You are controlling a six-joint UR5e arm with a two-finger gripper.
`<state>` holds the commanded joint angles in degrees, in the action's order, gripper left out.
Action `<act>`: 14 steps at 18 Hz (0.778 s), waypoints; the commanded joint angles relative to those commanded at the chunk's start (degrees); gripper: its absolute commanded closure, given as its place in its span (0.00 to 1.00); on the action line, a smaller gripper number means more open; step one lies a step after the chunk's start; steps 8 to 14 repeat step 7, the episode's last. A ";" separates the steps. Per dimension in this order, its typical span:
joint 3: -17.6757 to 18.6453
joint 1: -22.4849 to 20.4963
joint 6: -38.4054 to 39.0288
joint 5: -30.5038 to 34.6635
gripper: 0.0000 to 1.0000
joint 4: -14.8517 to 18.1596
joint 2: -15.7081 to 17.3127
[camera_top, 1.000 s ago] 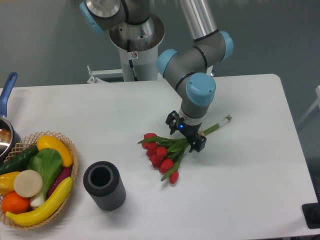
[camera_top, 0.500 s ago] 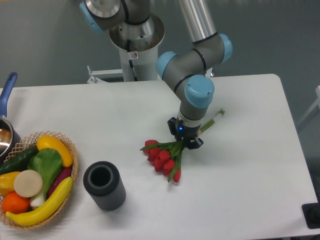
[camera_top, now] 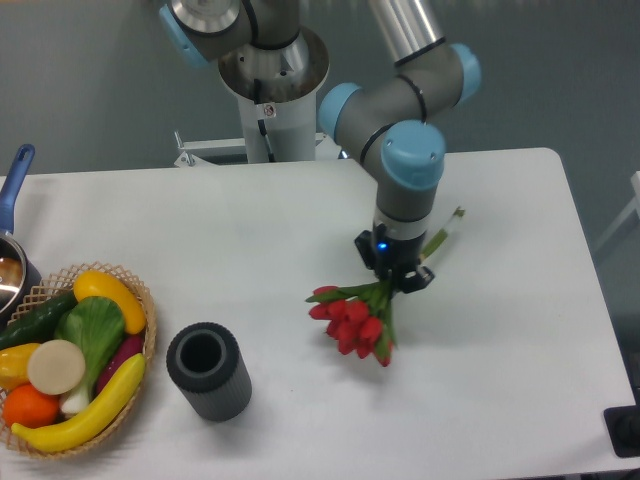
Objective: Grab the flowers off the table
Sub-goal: 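Lift the red tulip bunch up off the table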
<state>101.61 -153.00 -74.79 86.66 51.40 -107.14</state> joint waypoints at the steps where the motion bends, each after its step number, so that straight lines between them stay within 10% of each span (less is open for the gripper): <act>1: -1.67 -0.28 -0.26 0.00 1.00 1.85 0.00; 6: -8.35 -0.19 -0.35 -0.44 1.00 6.69 -0.61; 14: -8.62 -0.19 -0.35 -0.44 1.00 7.22 -0.53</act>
